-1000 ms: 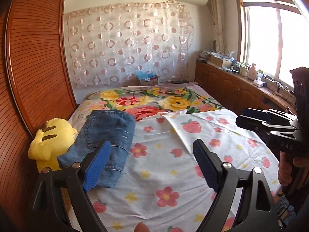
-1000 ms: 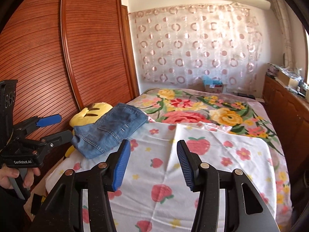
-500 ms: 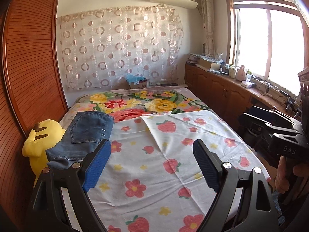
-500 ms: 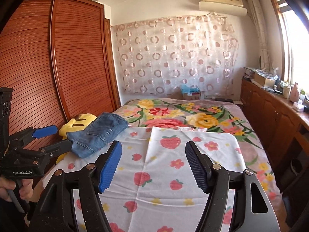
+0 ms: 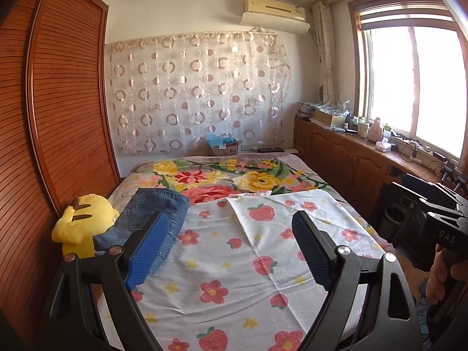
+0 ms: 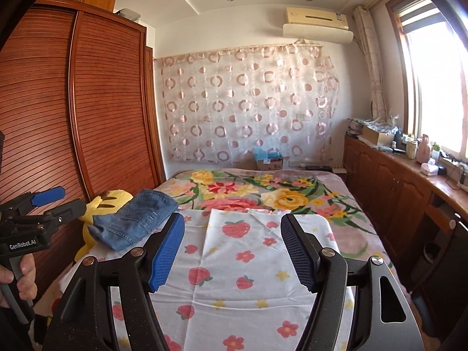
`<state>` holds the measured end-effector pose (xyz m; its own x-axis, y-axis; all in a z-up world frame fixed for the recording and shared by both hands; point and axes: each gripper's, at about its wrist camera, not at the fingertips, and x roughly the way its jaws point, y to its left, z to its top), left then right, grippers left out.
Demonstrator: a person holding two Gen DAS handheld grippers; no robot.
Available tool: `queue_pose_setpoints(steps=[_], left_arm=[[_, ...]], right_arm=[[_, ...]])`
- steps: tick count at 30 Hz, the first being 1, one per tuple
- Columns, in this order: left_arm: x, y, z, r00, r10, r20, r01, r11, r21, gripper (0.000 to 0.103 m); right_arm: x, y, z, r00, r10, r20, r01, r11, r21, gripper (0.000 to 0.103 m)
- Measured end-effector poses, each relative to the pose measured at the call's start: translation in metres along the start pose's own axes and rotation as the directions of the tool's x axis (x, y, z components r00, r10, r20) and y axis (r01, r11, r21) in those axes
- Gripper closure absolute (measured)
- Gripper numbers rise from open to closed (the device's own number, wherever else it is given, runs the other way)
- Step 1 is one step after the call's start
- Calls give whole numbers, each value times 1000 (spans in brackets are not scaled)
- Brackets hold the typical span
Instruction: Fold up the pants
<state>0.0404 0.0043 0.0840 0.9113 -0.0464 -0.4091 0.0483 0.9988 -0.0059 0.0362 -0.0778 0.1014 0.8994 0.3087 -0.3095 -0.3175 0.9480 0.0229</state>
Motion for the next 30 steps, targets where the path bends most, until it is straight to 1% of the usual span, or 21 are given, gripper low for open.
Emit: queue_pose_setpoints(steps=[11,17,30], left_arm=[[-5,2,-1,1000,5,-4,-5,1000,-2,16],[-5,3,-2,1000,5,-4,-5,1000,-1,16],[-5,5,-2,1000,6,-6,-6,1000,1,16]], right_arm=[[9,-3,-4,1000,6,3,-6,1000,4,33],[8,-9,-6,1000,6,7,-6,1000,3,33],[9,-10,-6,1000,7,5,-7,1000,3,33]])
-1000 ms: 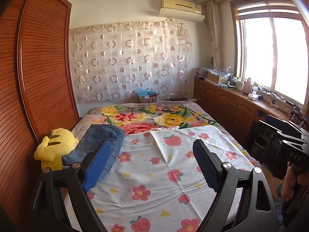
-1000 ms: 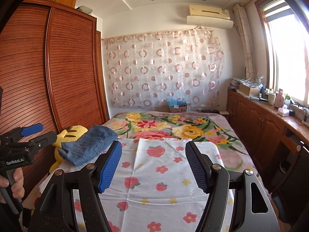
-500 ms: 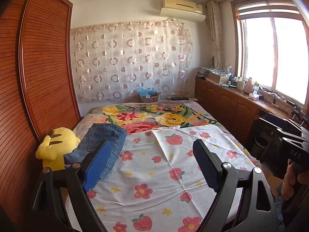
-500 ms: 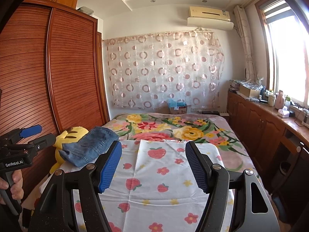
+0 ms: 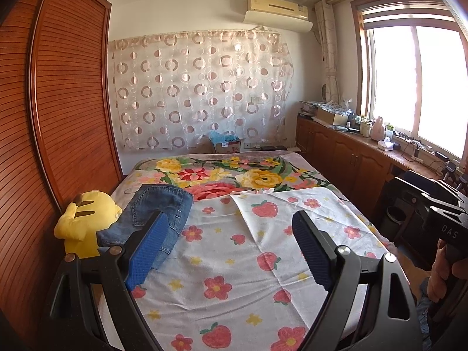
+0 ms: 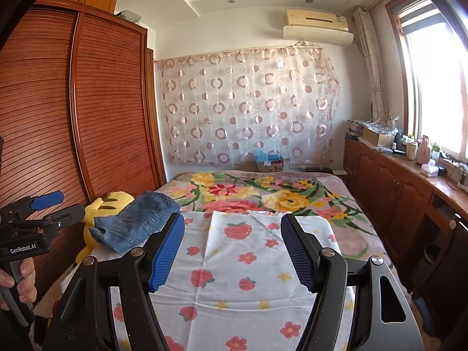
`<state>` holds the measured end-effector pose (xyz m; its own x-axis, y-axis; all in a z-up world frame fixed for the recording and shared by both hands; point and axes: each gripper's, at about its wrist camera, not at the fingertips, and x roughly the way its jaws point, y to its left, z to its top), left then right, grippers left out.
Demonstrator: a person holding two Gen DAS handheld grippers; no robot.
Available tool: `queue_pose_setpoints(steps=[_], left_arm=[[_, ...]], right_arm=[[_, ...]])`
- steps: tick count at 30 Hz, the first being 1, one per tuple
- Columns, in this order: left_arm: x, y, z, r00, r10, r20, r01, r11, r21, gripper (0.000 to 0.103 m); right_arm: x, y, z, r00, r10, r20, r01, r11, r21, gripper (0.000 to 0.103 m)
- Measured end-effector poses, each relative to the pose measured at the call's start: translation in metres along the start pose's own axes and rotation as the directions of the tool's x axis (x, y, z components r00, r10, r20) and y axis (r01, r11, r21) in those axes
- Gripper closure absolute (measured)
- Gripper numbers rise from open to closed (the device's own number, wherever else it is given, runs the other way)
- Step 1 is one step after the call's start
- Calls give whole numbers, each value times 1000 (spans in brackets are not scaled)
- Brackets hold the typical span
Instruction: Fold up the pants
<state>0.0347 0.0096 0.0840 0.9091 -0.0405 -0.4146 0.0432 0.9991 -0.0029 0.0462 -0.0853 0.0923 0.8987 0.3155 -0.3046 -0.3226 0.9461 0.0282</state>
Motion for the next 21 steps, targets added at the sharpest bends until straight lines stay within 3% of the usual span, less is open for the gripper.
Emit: queue_pose_setpoints(steps=[21], left_arm=[[0,1,1,1000,-2,-1,2,1000,-3,16]], right_arm=[[1,2,-2,1000,8,-1,-8,1000,-6,33]])
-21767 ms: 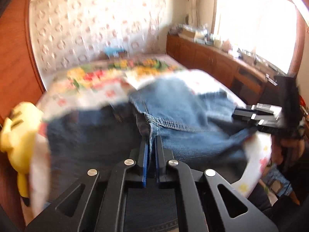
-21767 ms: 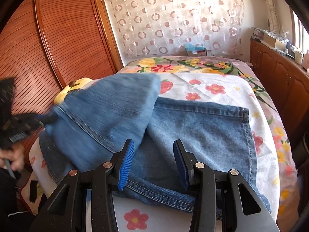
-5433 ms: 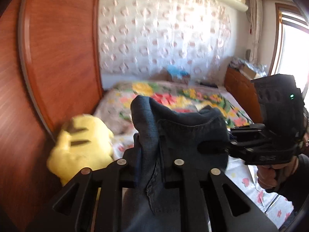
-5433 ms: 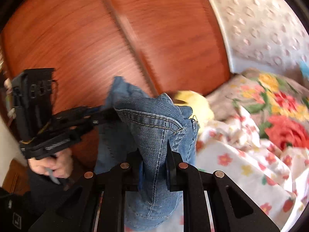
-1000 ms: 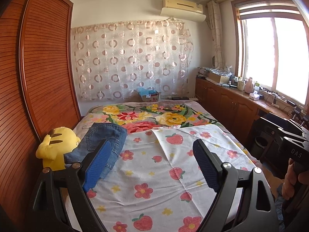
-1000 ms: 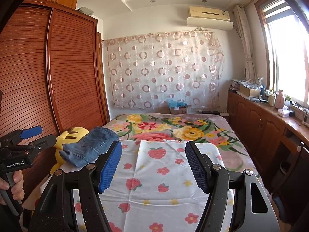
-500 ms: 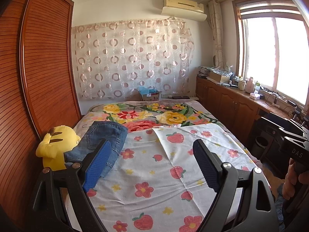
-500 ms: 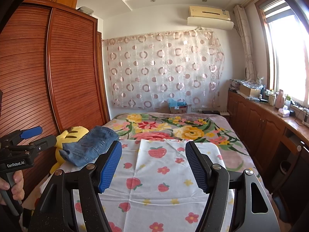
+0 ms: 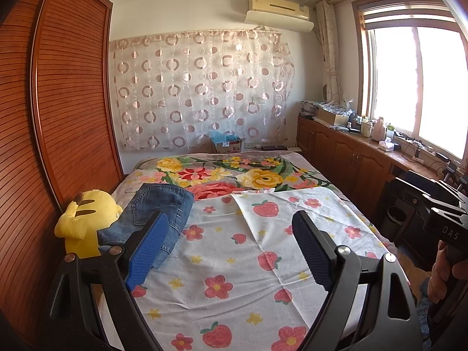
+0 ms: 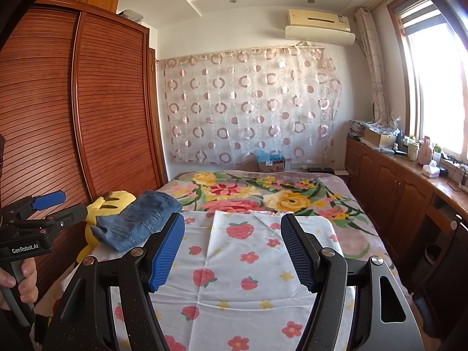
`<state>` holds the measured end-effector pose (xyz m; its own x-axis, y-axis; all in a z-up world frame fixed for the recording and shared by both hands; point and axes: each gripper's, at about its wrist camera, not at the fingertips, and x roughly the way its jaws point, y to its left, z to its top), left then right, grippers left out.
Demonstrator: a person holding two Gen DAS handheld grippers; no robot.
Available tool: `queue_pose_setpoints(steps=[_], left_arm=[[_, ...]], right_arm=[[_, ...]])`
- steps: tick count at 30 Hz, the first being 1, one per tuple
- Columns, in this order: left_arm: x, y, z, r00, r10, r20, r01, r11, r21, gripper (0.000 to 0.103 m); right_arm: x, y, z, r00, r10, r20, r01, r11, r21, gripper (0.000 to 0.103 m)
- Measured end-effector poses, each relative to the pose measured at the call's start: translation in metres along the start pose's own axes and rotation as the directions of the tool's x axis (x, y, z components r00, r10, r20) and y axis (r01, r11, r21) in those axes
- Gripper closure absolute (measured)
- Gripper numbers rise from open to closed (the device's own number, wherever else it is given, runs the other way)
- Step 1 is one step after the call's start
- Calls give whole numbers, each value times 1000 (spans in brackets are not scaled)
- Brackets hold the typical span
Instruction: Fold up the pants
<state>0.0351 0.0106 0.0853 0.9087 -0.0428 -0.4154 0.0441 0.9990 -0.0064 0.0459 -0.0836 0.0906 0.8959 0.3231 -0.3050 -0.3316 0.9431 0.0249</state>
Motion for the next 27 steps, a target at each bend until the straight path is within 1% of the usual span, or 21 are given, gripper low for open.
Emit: queue_pose_setpoints(steps=[27], left_arm=[[0,0,1,1000,0,1,0,1000,0,16]], right_arm=[[0,1,0,1000,3,1,-3,1000,-2,33]])
